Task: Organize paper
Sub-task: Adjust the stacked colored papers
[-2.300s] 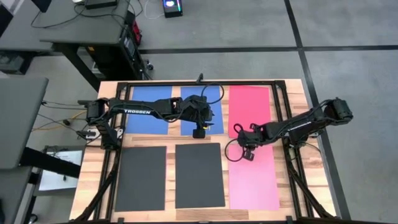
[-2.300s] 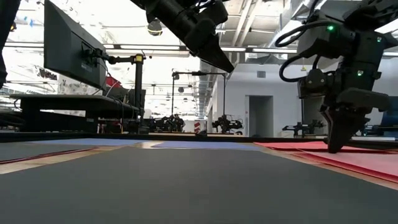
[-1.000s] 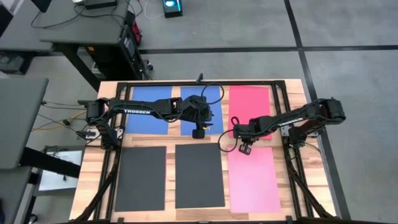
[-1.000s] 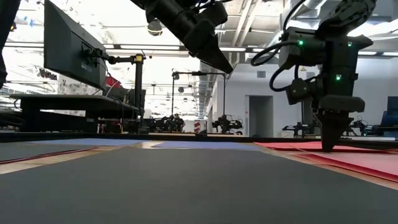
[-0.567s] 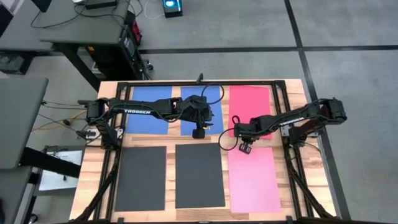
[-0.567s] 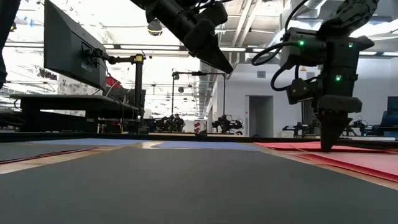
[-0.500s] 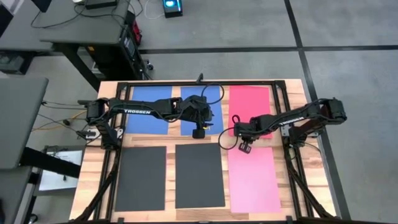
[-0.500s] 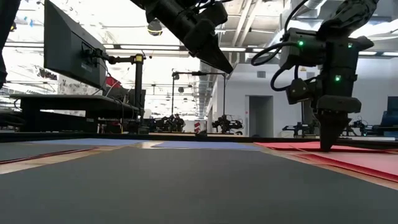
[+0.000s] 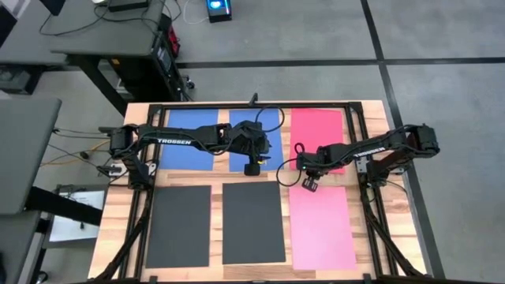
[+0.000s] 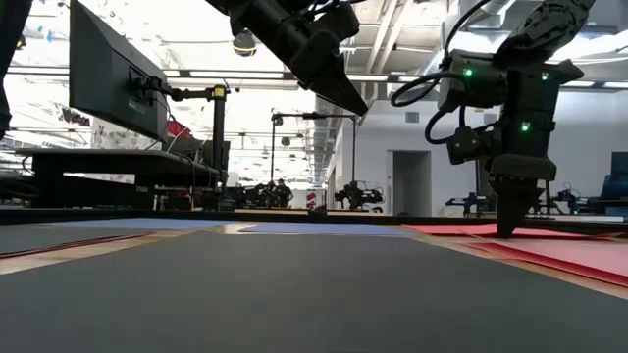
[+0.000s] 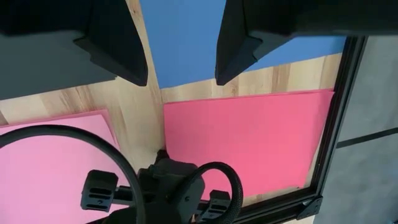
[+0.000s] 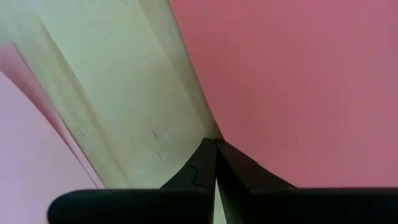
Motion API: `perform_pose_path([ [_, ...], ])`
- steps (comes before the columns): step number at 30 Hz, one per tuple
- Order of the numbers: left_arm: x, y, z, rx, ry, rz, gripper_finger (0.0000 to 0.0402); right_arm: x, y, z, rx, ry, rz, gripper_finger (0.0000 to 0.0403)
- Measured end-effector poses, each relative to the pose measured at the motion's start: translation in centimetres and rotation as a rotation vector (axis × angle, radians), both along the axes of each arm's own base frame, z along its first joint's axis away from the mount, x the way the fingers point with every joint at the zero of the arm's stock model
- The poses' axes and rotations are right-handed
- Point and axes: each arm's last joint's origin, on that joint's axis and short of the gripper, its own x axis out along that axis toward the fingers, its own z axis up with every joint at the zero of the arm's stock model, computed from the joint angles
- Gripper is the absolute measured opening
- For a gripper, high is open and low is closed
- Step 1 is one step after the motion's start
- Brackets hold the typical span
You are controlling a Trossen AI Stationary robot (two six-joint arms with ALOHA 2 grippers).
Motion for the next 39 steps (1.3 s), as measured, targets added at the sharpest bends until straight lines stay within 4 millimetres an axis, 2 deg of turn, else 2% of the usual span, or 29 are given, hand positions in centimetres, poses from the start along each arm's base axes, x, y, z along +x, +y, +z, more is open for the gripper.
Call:
perform_pose_path([
  [10, 0.0, 0.0, 0.0, 0.000, 0.002, 0.000, 0.0173, 0.1, 0.9, 0.2, 0.005, 0.000, 0.017, 0.0000],
  [18, 0.0, 0.0, 0.0, -0.001, 0.003, 0.001, 0.0173, 0.9, 2.6, 2.3, 0.013, 0.040, 0.037, 0.0000],
  [23, 0.0, 0.0, 0.0, -0.001, 0.005, 0.000, 0.0173, 0.8, 2.4, 3.4, -0.087, 0.088, -0.032, 0.0000],
  [26, -0.1, 0.0, -0.1, -0.002, 0.012, 0.000, 0.0173, 0.6, 1.2, 3.5, -0.119, 0.044, -0.071, 0.0000],
  [30, -0.1, 0.0, -0.2, -0.004, 0.021, 0.001, 0.0173, -0.6, -2.1, 3.6, -0.133, -0.092, -0.175, 0.0000],
  [34, -0.2, 0.0, -0.3, -0.005, 0.040, 0.000, 0.0173, -3.1, -5.9, 4.5, -0.170, -0.262, -0.357, 0.0000],
  [39, -0.1, 0.0, -0.1, 0.003, 0.019, -0.003, 0.0173, -6.0, -9.7, 5.4, -0.216, -0.319, -0.567, 0.0000],
])
